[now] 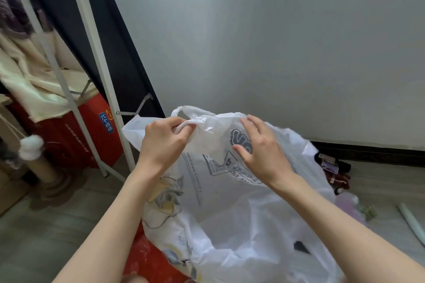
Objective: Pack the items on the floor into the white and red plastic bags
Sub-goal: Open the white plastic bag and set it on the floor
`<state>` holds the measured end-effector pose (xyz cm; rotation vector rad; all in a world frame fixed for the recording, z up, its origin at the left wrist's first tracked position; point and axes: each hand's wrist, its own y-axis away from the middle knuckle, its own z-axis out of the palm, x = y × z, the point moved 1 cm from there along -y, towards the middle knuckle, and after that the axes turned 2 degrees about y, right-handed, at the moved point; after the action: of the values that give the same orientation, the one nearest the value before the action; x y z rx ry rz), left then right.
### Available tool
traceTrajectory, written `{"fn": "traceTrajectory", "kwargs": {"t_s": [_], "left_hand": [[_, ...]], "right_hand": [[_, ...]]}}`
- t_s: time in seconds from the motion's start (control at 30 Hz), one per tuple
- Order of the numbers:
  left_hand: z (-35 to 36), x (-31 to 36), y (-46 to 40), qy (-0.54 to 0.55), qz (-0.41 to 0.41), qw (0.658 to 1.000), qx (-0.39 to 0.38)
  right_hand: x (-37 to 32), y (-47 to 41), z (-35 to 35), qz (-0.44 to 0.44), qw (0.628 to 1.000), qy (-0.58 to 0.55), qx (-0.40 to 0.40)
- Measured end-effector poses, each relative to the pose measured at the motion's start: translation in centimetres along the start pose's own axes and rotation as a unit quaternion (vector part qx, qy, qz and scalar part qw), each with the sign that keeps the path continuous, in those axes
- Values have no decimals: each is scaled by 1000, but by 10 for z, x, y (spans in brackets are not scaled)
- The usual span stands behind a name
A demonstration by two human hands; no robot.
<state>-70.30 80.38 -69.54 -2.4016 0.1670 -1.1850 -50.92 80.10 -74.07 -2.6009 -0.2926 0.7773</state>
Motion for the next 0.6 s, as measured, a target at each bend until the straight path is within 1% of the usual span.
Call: {"fn": "traceTrajectory", "kwargs": {"t_s": [0.07, 0.1, 0.17, 0.23, 0.33, 0.5, 0.6], "left_hand": [[-6, 1, 1, 40, -9, 998, -38], [-8, 2, 2, 68, -12, 996, -60], [-13, 3, 3, 131, -14, 987, -94], [-16, 2, 3, 170, -14, 980, -103], [-21, 0, 3, 213, -14, 971, -108], [-23, -2, 3, 232, -8, 969, -85], [-25, -5, 3, 261, -20, 964, -50]], "right_hand": [[8, -6, -3, -19, 998, 61, -1], [11, -8, -4, -30, 996, 86, -19], [16, -9, -4, -42, 992, 100, -67], [18, -9, -2, -51, 990, 96, -92], [18, -6, 4, -71, 987, 98, -104], [22, -2, 17, -63, 974, 91, -200], [26, 2, 20, -53, 975, 85, -200]]}}
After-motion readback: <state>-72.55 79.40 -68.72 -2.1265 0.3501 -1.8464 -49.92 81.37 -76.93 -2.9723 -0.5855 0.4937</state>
